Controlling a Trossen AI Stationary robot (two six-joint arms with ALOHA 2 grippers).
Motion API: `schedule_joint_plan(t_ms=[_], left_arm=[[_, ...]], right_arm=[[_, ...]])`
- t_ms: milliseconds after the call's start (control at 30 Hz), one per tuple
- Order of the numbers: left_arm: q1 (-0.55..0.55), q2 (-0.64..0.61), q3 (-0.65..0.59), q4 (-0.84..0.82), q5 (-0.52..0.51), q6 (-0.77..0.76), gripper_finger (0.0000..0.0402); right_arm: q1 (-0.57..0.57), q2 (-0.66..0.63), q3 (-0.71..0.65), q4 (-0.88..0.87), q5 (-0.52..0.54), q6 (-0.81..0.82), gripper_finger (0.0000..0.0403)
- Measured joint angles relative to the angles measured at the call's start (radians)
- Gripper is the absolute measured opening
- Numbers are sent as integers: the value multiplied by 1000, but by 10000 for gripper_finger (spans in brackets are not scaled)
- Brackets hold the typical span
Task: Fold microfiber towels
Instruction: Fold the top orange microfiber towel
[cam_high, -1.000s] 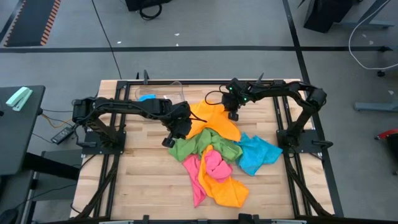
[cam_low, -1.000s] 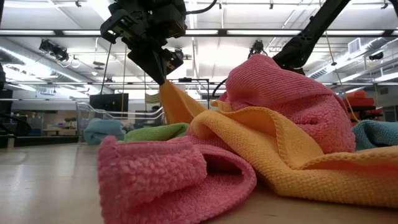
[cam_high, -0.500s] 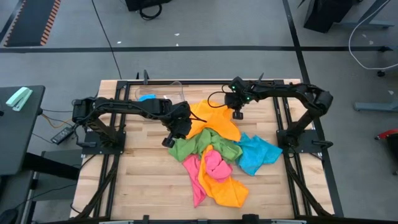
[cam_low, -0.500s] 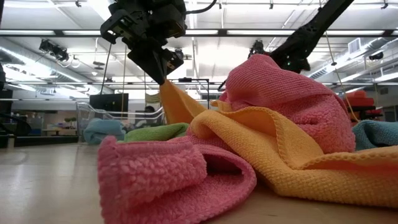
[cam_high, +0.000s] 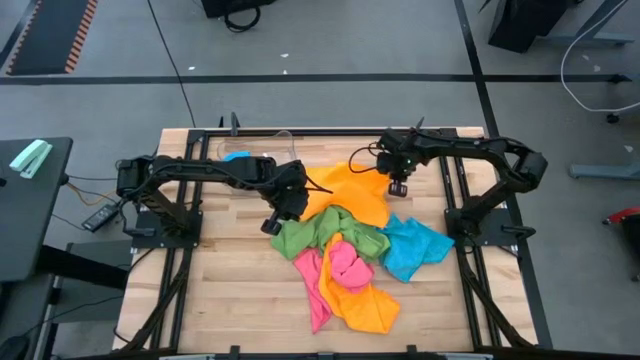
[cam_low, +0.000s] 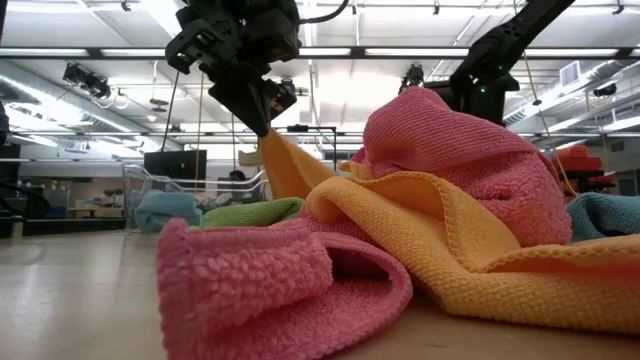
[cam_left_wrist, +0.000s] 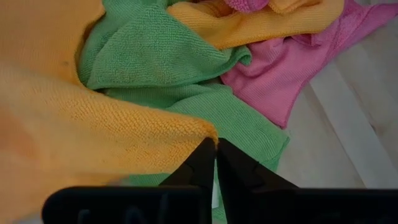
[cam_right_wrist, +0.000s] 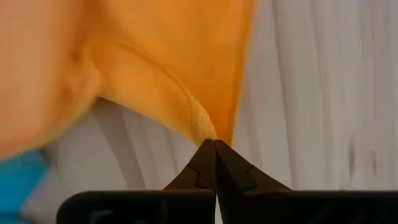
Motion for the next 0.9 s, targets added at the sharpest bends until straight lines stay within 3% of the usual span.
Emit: schedule_joint_plan(t_ms=[267,567,900], left_arm=[[0,0,0,46,-1,14,22],[21,33,2,252,-219,26,21],[91,148,0,241,-225,21,14]], right_arm=[[-18,0,0,-30,444,104,2],[-64,0,0,66,493,-61,3],[-128,0,0,146,577,-168,7]])
